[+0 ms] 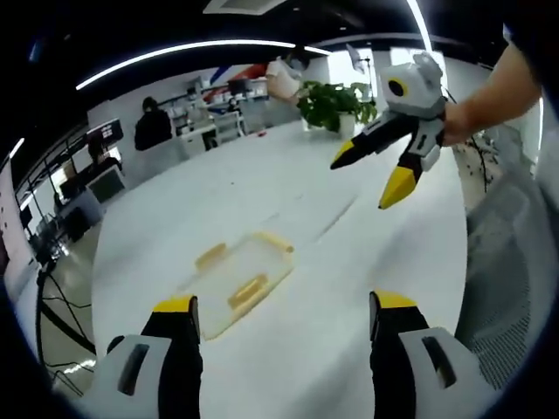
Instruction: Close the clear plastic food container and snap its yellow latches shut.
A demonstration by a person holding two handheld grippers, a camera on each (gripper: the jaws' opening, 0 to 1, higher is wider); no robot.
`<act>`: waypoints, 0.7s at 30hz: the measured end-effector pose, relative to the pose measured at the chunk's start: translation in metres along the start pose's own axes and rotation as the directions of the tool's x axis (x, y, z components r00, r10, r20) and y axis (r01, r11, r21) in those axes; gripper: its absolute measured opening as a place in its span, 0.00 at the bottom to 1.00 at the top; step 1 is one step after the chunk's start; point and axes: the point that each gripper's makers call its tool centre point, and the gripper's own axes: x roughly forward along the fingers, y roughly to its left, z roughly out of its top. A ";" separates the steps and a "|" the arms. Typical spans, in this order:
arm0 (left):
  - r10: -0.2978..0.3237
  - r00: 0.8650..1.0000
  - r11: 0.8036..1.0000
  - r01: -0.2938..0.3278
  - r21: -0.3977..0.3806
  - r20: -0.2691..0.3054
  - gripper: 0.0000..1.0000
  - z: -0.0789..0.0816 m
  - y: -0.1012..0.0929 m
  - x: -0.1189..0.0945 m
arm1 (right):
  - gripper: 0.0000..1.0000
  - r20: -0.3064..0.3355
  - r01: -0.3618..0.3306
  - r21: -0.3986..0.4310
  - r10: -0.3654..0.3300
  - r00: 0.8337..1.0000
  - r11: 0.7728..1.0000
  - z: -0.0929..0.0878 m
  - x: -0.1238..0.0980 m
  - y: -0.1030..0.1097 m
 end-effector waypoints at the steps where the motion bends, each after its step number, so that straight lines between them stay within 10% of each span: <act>1: -0.006 1.000 1.000 0.006 0.008 -0.004 0.78 0.000 0.000 0.000 | 0.63 -0.001 -0.002 -0.001 0.002 1.000 1.000 0.000 0.001 -0.001; 21: -0.040 0.998 0.993 0.045 0.105 -0.044 0.75 -0.002 0.010 0.007 | 0.62 -0.053 -0.066 -0.097 0.061 0.997 0.993 0.011 0.021 -0.015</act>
